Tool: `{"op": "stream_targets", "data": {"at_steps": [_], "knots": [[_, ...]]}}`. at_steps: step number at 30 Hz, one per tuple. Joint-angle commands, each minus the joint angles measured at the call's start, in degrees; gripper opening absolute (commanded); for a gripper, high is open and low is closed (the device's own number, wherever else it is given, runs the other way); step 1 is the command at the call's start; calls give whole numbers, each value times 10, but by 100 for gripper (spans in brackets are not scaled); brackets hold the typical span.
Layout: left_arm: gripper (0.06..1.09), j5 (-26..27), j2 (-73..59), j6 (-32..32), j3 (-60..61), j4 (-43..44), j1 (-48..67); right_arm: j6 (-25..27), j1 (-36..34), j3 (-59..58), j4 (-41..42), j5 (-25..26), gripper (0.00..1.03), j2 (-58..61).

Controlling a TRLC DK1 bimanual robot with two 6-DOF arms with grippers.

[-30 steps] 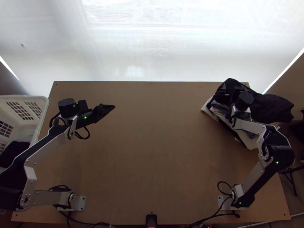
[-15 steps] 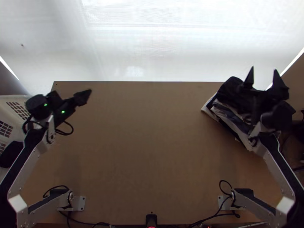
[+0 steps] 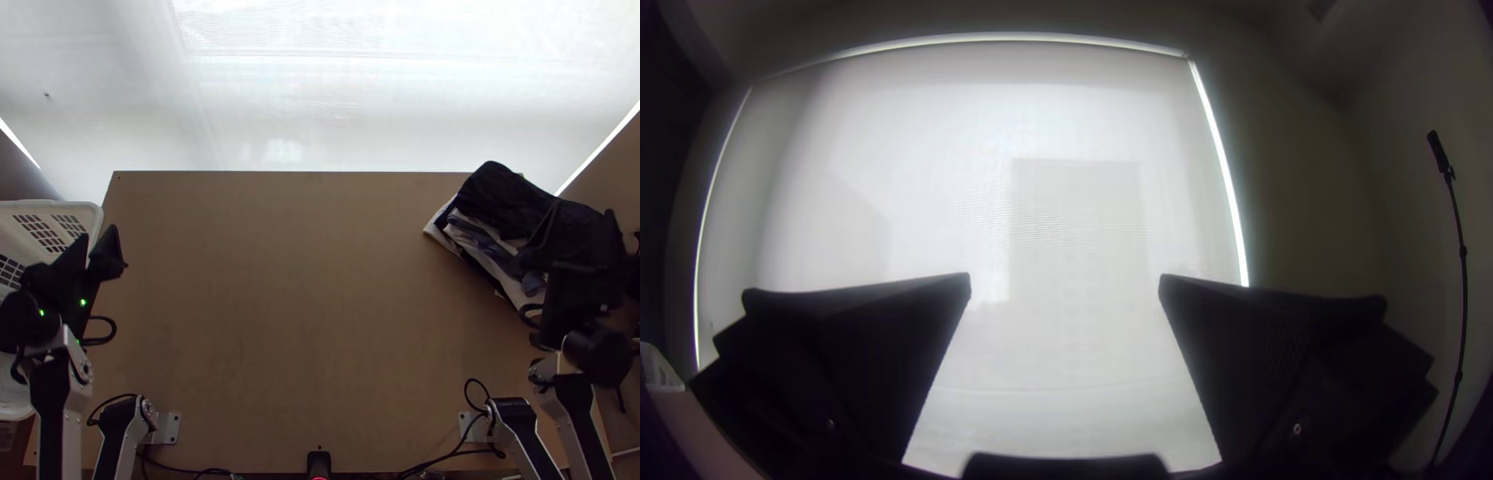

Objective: Fold the t-shirt

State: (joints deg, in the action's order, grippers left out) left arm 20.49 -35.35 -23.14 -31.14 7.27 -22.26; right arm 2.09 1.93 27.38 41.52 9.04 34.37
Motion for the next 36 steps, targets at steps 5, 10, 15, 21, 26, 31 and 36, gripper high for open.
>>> {"op": "stream_targets", "data": {"at_steps": [5, 10, 15, 21, 26, 31, 36], "knots": [[105, -6, 354, 100, 201, -88, -74, 40, 59, -214, 29, -12, 98, -153], [105, -6, 354, 111, 214, -169, -91, 18, 60, -219, -75, -10, 98, -171], [105, -51, 345, 110, 228, -172, -95, -9, 57, -220, -224, -10, 98, -182], [105, -89, 352, 165, 267, -174, -92, -59, 61, -220, -474, -10, 98, -261], [105, -95, 353, 165, 268, -178, -92, -85, 61, -220, -544, -10, 98, -343], [105, -116, 354, 167, 267, -182, -96, -86, 60, -220, -544, -11, 98, -345], [105, -119, 354, 167, 268, -183, -96, -86, 60, -220, -544, -10, 98, -344]]}}
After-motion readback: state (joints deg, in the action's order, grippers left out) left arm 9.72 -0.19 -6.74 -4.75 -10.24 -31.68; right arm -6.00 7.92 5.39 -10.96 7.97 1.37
